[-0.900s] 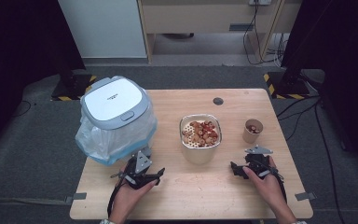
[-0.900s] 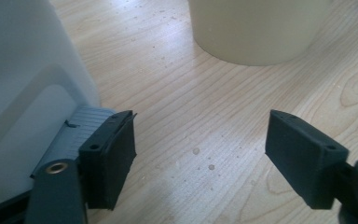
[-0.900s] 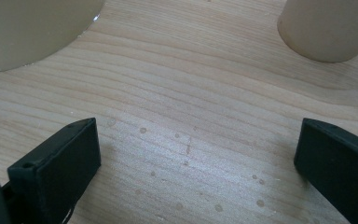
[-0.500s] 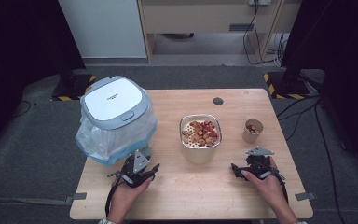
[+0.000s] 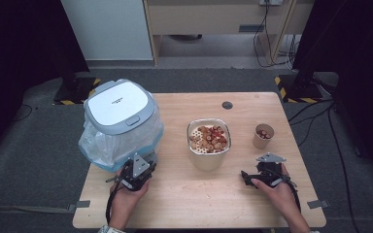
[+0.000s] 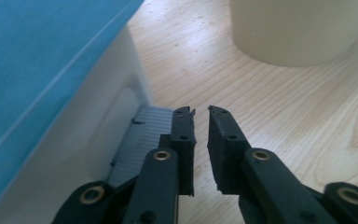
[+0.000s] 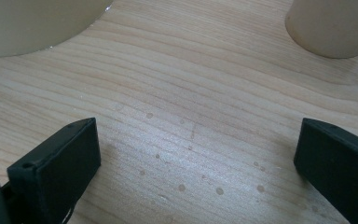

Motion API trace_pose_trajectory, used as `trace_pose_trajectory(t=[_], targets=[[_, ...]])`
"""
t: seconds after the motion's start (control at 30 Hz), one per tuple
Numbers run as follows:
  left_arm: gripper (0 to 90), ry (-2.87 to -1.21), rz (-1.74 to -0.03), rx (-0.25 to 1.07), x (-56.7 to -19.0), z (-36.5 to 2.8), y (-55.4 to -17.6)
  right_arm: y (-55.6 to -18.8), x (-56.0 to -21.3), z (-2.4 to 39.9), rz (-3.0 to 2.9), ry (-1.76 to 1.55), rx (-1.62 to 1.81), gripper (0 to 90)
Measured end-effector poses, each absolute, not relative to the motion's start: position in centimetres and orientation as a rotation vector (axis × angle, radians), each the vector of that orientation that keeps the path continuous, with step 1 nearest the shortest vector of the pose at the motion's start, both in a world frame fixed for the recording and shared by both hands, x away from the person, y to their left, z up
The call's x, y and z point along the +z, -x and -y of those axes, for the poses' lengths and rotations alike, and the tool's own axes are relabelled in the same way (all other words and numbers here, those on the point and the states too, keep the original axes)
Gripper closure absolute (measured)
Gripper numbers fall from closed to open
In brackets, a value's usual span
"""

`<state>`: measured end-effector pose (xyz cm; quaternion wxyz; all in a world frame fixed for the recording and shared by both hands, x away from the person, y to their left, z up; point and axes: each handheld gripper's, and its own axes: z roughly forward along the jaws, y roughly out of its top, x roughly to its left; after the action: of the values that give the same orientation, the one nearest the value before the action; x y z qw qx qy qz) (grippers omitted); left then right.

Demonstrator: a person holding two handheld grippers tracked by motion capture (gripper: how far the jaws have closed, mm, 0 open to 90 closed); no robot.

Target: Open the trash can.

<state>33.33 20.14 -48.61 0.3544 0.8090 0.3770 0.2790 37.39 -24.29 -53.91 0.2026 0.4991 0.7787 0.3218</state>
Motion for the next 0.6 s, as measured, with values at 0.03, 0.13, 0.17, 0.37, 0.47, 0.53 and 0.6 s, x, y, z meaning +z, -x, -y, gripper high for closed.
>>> trace_pose_trajectory(t=[0.03,0.13,0.17,0.37,0.47,0.53,0.6], targets=[[82.5,-2.104,-0.979,0.733,-48.8,-20.2,-33.5,-37.4,-53.9,24.3,-2.174,-1.393,0.898,0.8],[85.2,-2.113,-0.997,0.737,-49.1,-20.5,-33.9,-37.4,-53.9,24.3,-2.174,-1.393,0.898,0.9],[85.5,-2.113,-0.997,0.737,-49.1,-20.5,-33.9,-37.4,-53.9,24.3,-2.173,-1.393,0.898,0.8],[86.2,-2.154,-1.003,0.771,-49.8,-20.5,-34.3,-37.3,-53.9,24.3,-2.174,-1.393,0.898,0.8],[86.1,-2.18,-1.007,0.775,-50.3,-20.4,-34.6,-37.3,-53.9,24.3,-2.175,-1.394,0.899,0.8],[85.8,-2.191,-1.002,0.795,-50.6,-20.2,-34.8,-37.3,-53.9,24.3,-2.175,-1.394,0.899,0.9],[85.5,-2.194,-0.999,0.804,-50.6,-20.1,-34.8,-37.3,-53.9,24.3,-2.175,-1.39,0.898,0.8]])
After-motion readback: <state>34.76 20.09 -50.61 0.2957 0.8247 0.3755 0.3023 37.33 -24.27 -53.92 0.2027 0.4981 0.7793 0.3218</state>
